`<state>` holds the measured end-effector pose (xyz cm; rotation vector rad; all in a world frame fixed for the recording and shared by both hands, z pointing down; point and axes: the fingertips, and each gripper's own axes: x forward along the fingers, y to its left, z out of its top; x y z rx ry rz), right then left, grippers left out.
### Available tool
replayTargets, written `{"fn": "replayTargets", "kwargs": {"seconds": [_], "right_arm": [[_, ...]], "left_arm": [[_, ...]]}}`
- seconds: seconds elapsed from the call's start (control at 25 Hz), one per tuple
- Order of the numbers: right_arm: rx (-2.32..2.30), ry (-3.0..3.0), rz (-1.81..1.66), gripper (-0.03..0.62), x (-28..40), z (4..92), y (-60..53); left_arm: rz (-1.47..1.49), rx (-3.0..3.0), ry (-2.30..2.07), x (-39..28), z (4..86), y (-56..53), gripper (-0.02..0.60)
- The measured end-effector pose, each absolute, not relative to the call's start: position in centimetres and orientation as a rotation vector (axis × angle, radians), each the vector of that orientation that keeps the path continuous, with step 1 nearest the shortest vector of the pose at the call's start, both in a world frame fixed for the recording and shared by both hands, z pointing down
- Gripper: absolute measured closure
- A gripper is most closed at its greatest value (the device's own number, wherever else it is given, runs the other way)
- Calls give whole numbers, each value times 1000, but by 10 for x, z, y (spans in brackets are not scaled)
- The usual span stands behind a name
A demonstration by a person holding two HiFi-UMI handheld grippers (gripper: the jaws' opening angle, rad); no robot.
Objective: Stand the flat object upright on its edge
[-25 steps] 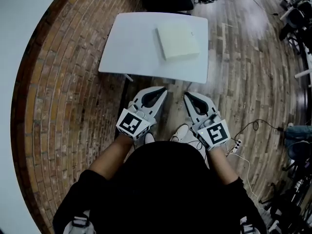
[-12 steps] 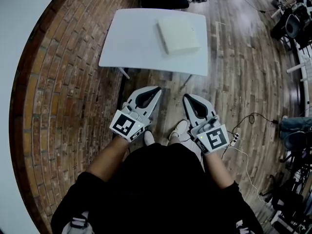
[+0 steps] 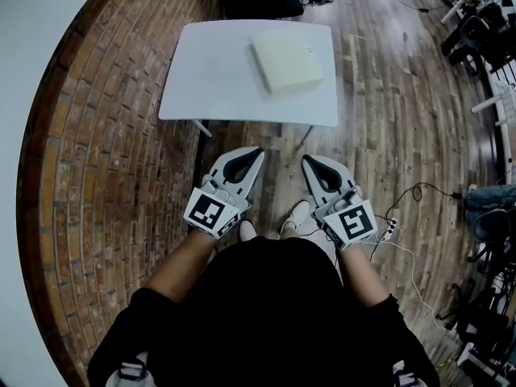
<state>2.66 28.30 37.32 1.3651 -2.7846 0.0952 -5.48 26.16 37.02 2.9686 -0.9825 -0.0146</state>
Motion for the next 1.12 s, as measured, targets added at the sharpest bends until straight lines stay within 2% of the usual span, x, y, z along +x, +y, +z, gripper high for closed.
{"fn": "replayTargets", "kwargs": {"seconds": [1.12], "right_arm": [[1227, -2787, 210, 586, 130, 395, 200]], "left_arm": [[64, 2895, -1115, 46, 381, 193, 561]]}}
